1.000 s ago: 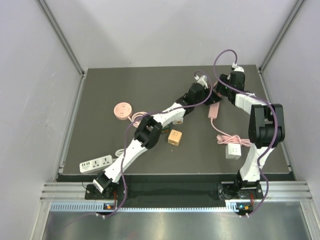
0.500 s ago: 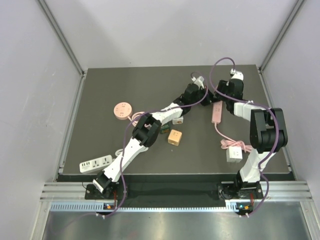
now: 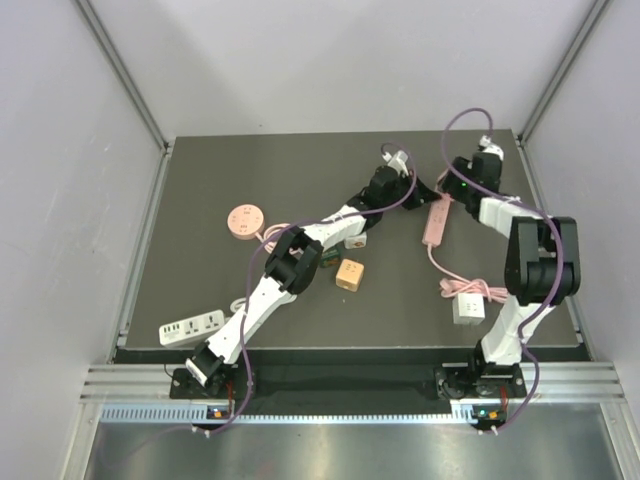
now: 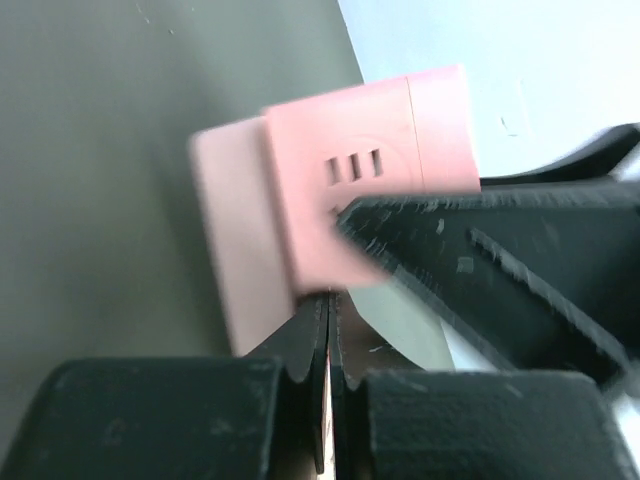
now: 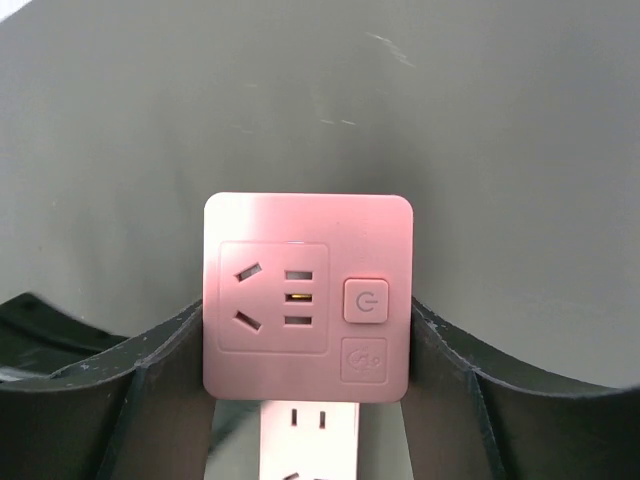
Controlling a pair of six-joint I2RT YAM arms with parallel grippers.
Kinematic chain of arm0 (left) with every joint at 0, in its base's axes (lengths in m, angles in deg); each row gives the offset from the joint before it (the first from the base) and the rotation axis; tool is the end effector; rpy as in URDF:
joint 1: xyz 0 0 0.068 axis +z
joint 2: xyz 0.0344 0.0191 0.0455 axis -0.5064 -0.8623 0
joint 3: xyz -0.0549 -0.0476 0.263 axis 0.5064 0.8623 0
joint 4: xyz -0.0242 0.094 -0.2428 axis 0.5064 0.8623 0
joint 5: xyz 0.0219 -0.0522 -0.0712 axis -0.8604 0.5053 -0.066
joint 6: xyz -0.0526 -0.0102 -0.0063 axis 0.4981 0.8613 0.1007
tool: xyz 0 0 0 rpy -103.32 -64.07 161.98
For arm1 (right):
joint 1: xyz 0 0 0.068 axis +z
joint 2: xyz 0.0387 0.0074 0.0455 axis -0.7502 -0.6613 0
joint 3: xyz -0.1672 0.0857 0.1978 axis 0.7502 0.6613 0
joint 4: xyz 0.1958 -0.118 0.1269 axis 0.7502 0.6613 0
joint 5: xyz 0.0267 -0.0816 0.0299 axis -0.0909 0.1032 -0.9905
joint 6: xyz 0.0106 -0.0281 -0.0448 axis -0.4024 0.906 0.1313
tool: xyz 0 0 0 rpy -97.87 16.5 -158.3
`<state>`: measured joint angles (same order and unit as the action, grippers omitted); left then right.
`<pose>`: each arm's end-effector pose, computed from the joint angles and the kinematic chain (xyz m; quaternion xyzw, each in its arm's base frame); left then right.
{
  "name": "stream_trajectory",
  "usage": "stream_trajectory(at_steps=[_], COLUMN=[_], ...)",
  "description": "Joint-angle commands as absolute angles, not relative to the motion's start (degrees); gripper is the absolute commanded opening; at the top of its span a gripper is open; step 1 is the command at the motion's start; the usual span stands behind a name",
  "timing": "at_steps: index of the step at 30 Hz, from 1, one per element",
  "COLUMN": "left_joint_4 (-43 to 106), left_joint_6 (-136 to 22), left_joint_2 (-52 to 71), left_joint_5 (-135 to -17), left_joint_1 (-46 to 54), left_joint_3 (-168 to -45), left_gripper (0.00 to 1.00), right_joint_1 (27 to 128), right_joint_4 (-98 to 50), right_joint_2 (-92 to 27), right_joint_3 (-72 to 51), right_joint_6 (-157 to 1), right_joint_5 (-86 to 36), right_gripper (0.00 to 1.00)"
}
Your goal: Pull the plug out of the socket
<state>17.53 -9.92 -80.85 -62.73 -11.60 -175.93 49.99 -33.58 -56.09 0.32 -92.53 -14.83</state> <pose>0.4591 -0.4314 0.1154 0.0130 0.7549 -0.5829 0.3003 0.4070 0.0084 0.2015 0.1625 0.8537 0.0799 0.4882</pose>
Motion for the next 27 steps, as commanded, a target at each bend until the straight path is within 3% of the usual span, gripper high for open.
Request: stream_trajectory(at_steps=[1, 5, 6, 9, 13, 14, 16, 17, 18, 21, 27], left_joint_4=[29.17, 29.17, 29.0, 28.3, 17.78, 15.57, 13.88, 12.14, 11.86, 9.93, 0.45], left_joint_6=[-12.77, -12.68, -13.03, -13.56, -14.96, -15.66, -16.37, -18.11, -19.0, -21.99, -22.7], left_joint_2=[-86.35, -86.7, -86.62, -86.27, -82.76, -82.05, -80.03, -79.5, -78.54, -76.96, -74.49], left_joint_5=[-66.72, -66.72, -66.2, -65.4, -59.01, -58.03, -57.14, -55.83, -55.38, -53.71, -50.73], left_joint_1=[-10.09, -10.18, -10.09, -10.09, -9.3, -8.96, -8.51, -8.34, -8.16, -7.81, -7.55], left_joint_3=[-175.01, -175.54, -175.63, -175.54, -170.11, -168.88, -166.5, -165.88, -165.09, -163.51, -159.55], left_gripper=[0.0, 0.0, 0.0, 0.0, 0.0, 0.17, 0.35, 0.69, 0.77, 0.85, 0.86], right_joint_1=[43.87, 44.9, 48.13, 51.42, 49.23, 49.05, 46.24, 45.88, 45.53, 44.56, 44.47], right_joint_4=[-39.03, -41.57, -38.78, -37.17, -38.48, -39.97, -40.86, -41.65, -41.66, -41.22, -42.88], right_joint_2=[-50.78, -52.9, -52.55, -52.9, -52.2, -51.94, -51.76, -51.5, -51.41, -50.88, -51.05], right_joint_3=[-6.22, -7.55, -9.64, -10.54, -8.26, -6.68, -5.53, -4.57, -4.21, -3.24, -1.84], right_joint_6=[-102.89, -100.45, -93.73, -92.7, -91.47, -91.64, -91.82, -91.56, -91.21, -90.85, -91.2], right_joint_5=[-29.12, -32.59, -24.67, -22.49, -23.26, -24.05, -25.99, -26.51, -27.04, -26.79, -26.96], right_gripper=[0.0, 0.0, 0.0, 0.0, 0.0, 0.0, 0.0, 0.0, 0.0, 0.0, 0.0])
